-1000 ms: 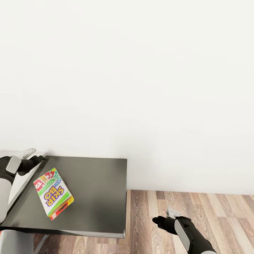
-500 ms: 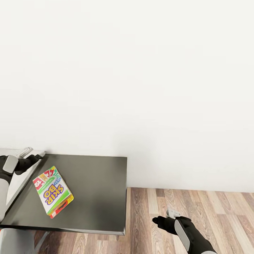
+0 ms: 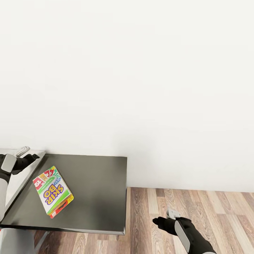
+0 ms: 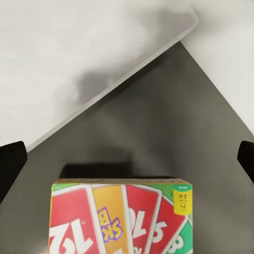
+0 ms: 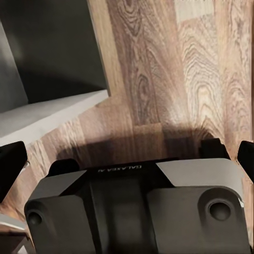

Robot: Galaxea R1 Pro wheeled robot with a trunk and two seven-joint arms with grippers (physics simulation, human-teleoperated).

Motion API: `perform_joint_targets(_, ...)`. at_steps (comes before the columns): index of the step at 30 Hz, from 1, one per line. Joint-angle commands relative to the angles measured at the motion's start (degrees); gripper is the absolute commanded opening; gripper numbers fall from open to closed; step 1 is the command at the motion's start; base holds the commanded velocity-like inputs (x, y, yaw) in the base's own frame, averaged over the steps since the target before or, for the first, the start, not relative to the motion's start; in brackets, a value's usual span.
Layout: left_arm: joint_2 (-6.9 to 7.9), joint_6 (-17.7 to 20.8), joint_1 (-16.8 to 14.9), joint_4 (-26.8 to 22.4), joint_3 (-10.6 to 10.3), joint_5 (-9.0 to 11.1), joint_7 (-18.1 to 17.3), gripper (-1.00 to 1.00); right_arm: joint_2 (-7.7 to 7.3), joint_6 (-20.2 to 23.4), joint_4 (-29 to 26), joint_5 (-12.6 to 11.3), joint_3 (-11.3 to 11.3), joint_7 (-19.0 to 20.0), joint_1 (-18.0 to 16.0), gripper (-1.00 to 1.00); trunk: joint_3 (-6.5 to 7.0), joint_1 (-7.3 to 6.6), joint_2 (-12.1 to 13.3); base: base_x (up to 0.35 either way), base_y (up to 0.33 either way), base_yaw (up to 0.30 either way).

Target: Put all the toys in the child's room - the three board games (two on the bed and one on the table), the two jigsaw puzzles on the table, and the tennis ball on the table - inside the toy box on the table in the child's room.

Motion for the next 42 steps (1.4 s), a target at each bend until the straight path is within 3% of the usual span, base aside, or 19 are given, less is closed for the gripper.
perform_joint_targets(1,-0.01,0.25,-0.05,-0.07,0.13,0.61,0.43,1.0,0.06,0.35,-0.09,0.27,-0.39,0.25,-0.02,1.0,-0.1,0.03,-0.1,0.0,0.0,0.0)
perform_joint_targets(6,-0.12,0.25,-0.08,-0.08,2.13,0.57,0.78,1.0,0.09,0.34,-0.09,1.3,-0.46,0.25,0.0,1.0,-0.1,0.03,-0.1,0.0,0.0,0.0)
perform_joint_targets(9,-0.17,0.22,-0.08,-0.09,4.09,0.62,3.51,1.0,0.08,0.39,-0.09,1.46,-0.47,0.32,0.0,1.0,-0.1,0.03,-0.1,0.0,0.0,0.0)
perform_joint_targets(12,-0.23,0.14,-0.08,-0.09,4.68,0.73,6.03,1.0,0.09,0.47,-0.09,1.46,-0.47,0.56,0.0,1.0,-0.1,0.03,-0.1,0.0,0.0,0.0)
perform_joint_targets(19,-0.55,0.08,-0.04,-0.09,5.0,0.78,7.4,1.0,0.1,0.61,-0.09,1.46,-0.47,1.31,0.0,1.0,-0.24,0.03,-0.1,0.0,0.0,0.0)
perform_joint_targets(42,-0.93,0.24,-0.08,-0.09,4.93,0.87,7.34,1.0,0.18,0.62,-0.1,1.53,-0.47,1.37,0.0,1.0,-2.29,0.03,-0.1,0.0,0.0,0.0)
